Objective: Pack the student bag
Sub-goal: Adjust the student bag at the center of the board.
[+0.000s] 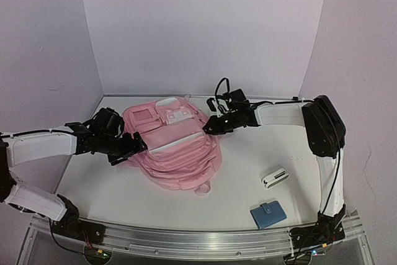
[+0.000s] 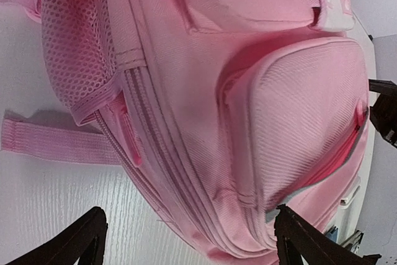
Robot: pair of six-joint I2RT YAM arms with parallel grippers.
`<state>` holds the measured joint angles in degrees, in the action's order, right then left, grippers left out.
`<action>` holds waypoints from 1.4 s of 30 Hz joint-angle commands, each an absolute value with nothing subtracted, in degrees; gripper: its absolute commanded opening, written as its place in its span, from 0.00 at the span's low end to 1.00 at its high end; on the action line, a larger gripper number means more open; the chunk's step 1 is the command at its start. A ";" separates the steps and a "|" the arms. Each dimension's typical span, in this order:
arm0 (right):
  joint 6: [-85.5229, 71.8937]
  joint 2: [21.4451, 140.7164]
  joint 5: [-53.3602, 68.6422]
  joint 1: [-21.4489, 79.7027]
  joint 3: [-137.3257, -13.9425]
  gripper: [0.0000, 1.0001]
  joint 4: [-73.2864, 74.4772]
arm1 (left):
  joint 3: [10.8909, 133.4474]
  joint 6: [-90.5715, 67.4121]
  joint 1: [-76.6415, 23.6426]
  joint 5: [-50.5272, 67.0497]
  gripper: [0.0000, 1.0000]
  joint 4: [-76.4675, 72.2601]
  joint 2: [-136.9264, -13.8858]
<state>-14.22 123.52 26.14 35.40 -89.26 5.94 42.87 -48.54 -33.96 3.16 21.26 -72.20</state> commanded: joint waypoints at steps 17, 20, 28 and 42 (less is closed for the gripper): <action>-26.79 94.42 15.00 46.96 -57.32 0.29 2.02 | 53.08 -35.70 -21.16 14.32 0.81 1.48 -89.50; -23.65 89.80 18.24 46.94 -55.52 0.44 1.93 | 53.23 -33.79 -21.09 13.63 0.87 4.78 -88.37; -13.97 88.74 26.79 47.33 -58.30 0.68 1.23 | 47.02 -33.16 -21.10 16.95 0.91 7.43 -82.11; -6.25 105.56 26.51 47.34 -70.26 0.78 1.18 | 43.32 -33.22 -21.18 22.62 0.89 7.74 -82.27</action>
<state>-9.44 102.74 26.88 47.07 -66.50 2.22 42.98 -34.27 -21.10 21.47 7.91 -82.81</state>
